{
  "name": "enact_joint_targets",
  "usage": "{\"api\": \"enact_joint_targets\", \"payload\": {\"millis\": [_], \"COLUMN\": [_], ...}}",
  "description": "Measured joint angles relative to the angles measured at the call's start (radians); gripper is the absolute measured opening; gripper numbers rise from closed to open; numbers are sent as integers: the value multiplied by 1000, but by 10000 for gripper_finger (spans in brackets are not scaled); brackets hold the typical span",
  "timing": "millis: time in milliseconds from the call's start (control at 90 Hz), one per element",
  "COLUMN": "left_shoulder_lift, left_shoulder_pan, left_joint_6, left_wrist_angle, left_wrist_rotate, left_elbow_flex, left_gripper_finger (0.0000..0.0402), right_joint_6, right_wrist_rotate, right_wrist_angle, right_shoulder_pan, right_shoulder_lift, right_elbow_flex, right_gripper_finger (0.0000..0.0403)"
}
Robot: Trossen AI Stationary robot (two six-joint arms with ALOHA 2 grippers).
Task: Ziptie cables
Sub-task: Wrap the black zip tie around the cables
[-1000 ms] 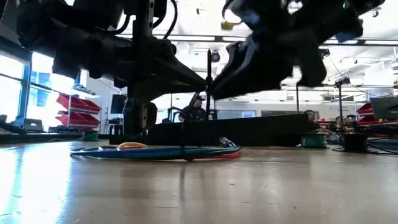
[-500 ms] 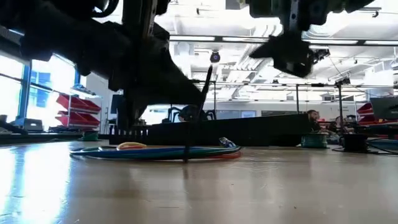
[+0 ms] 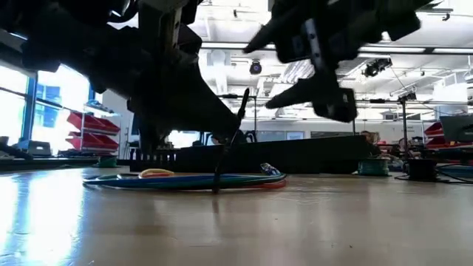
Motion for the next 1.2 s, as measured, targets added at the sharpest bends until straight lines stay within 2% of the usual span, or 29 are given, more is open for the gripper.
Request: {"api": "enact_joint_targets", "payload": {"millis": [167, 333, 556, 800, 911, 1022, 1200], "left_shoulder_lift": [0, 0, 0, 0, -1, -32, -111], "left_shoulder_pan": [-1, -1, -1, -1, 14, 35, 47], "left_joint_6": [-1, -1, -1, -1, 30, 69, 212], "left_wrist_angle": [1, 3, 12, 8, 4, 8, -6], "left_wrist_rotate": [1, 3, 4, 7, 76, 125, 234], "left_elbow_flex": [0, 0, 0, 0, 0, -1, -1], "left_gripper_finger": [0, 0, 0, 3, 23, 61, 113], "right_joint_6": [6, 6, 6, -14, -30, -108, -251], "right_wrist_rotate": [0, 15, 26, 30, 29, 40, 76], "right_wrist_angle": [-137, -167, -160, -160, -222, -387, -560], "right_shoulder_pan": [-12, -19, -25, -25, -21, -7, 21], "right_shoulder_lift": [53, 59, 59, 58, 52, 51, 51], "right_elbow_flex": [75, 88, 88, 88, 109, 190, 288], "right_gripper_finger": [245, 211, 129, 10, 3, 1, 1]}}
